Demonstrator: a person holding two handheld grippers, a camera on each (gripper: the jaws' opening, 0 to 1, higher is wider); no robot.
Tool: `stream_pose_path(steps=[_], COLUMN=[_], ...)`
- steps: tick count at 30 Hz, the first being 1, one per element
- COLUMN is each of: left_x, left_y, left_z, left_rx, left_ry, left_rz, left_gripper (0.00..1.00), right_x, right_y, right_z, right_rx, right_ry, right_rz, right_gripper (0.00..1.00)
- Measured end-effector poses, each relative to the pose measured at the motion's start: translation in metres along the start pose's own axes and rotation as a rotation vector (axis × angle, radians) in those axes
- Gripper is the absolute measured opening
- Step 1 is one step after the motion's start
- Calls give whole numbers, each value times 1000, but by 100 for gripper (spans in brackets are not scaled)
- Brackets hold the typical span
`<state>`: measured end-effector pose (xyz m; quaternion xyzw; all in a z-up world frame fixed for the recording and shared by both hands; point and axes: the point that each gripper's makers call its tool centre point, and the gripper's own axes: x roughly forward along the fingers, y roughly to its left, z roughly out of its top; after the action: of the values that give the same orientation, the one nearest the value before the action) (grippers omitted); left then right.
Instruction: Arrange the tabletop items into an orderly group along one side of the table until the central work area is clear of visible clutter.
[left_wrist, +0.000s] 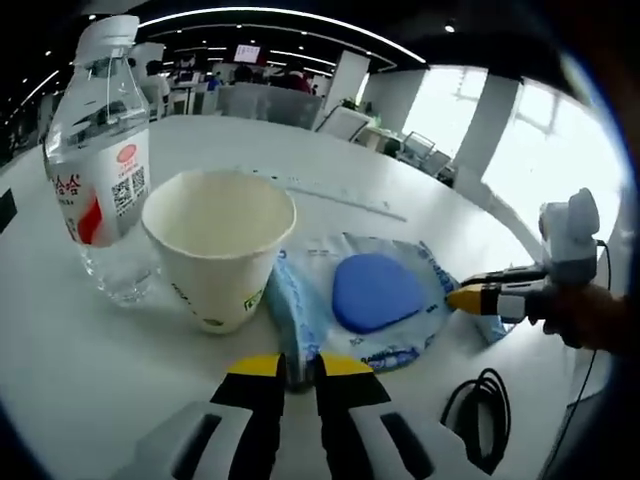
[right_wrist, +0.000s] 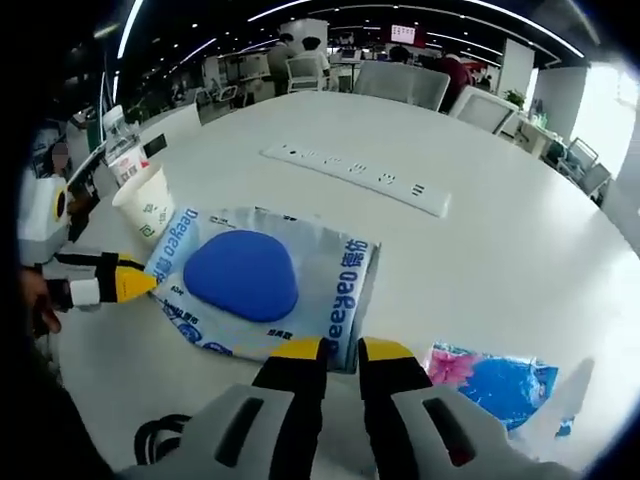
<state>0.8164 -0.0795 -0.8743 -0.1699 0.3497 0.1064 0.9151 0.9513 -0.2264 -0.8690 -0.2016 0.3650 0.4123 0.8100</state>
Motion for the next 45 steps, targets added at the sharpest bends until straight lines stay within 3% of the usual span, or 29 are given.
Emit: stream_pose_path(steps=[10,21,32,45], left_x=[1,-4,-7,-4], left_y=[-6,-13,-12,-14], left_z=[0,15,23,19], left_rx=[57,148,278,312], left_ry=[5,-13,-25,-4], left_rz=[-32,-75,-97,-116], left_gripper=[3,0,0,0], right_x=[-1,-35,-52,-48], right_y=[5,3,12,17], right_z=[3,20,2,-24], right_rx=[-18,8,44,78], right_ry=[3,-89,-128,-100], right_rz=[-18,-85,-119,-142], right_gripper=[0,0,0,0])
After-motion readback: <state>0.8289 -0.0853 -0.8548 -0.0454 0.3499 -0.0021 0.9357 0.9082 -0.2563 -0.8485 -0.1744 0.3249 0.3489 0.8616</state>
